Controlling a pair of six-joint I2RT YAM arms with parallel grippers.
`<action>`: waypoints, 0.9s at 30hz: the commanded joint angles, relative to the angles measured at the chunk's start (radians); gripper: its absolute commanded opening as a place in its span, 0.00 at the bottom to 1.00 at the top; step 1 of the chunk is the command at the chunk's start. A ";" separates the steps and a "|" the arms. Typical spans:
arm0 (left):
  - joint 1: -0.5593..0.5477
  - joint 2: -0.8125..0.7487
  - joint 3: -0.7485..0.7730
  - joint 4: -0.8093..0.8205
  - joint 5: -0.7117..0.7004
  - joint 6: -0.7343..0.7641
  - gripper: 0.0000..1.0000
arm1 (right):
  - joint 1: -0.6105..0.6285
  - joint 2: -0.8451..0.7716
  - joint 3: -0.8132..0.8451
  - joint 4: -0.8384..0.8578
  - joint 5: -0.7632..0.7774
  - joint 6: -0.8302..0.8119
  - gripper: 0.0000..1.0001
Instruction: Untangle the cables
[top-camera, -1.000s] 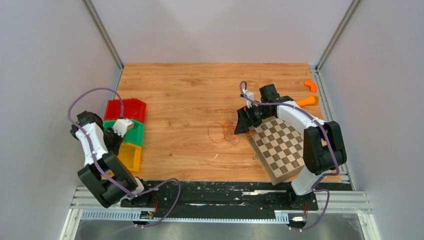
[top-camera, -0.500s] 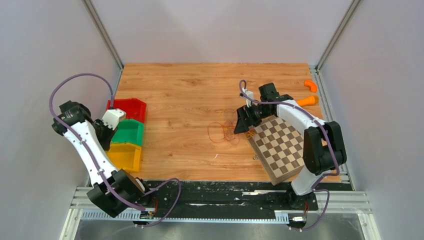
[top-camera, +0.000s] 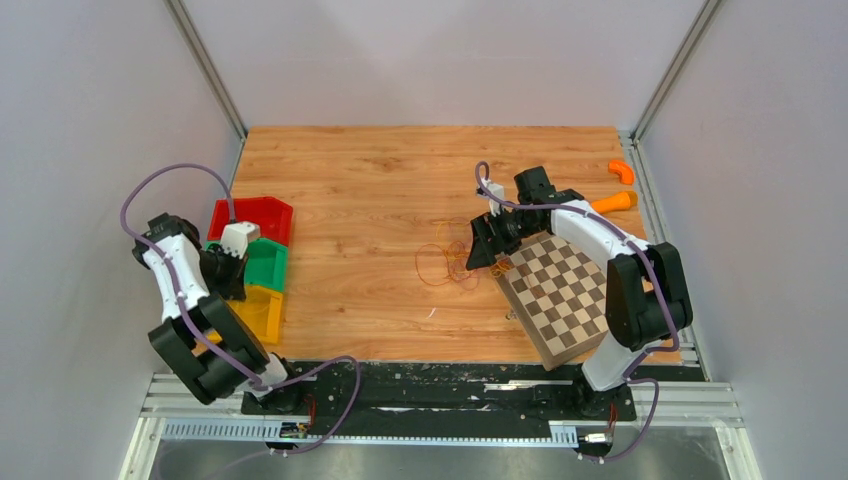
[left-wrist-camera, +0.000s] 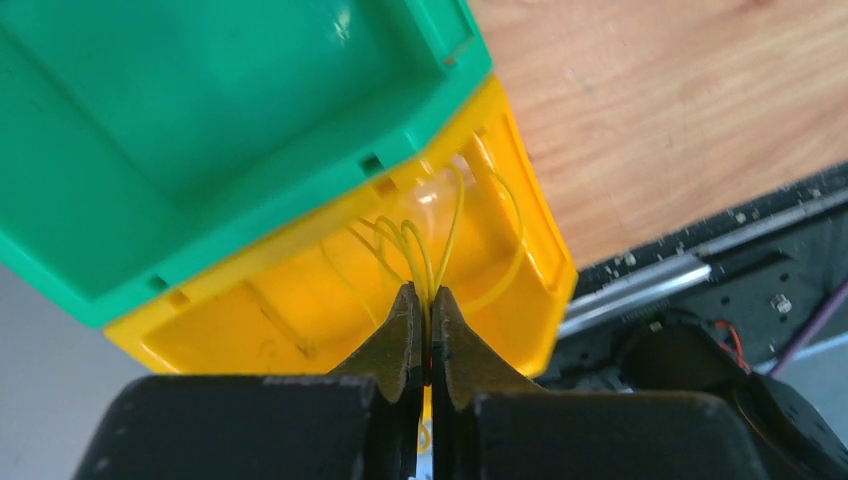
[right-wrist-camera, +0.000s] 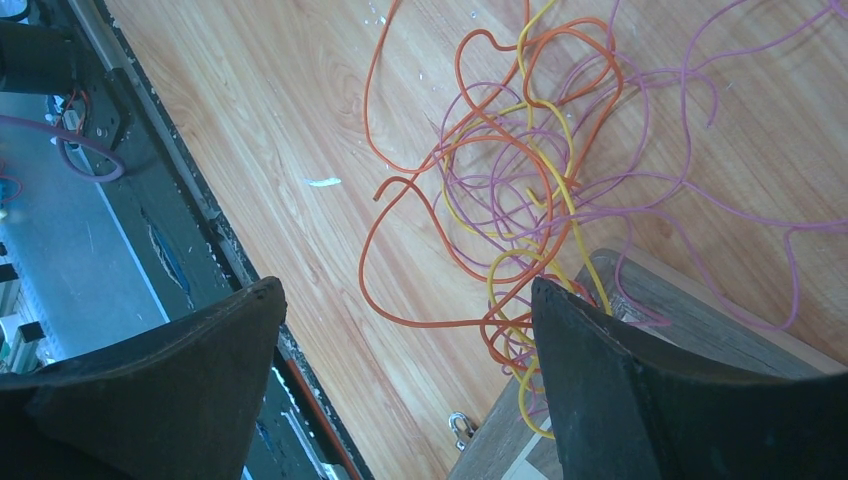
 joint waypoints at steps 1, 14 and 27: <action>-0.005 0.053 -0.019 0.189 0.100 -0.039 0.00 | 0.005 -0.029 0.007 0.001 0.006 -0.004 0.91; 0.082 0.083 -0.112 0.235 -0.067 0.198 0.01 | 0.005 -0.023 0.027 -0.014 -0.008 0.004 0.91; 0.047 -0.172 0.055 0.033 0.025 0.162 1.00 | 0.005 -0.025 0.058 -0.020 0.000 0.003 0.93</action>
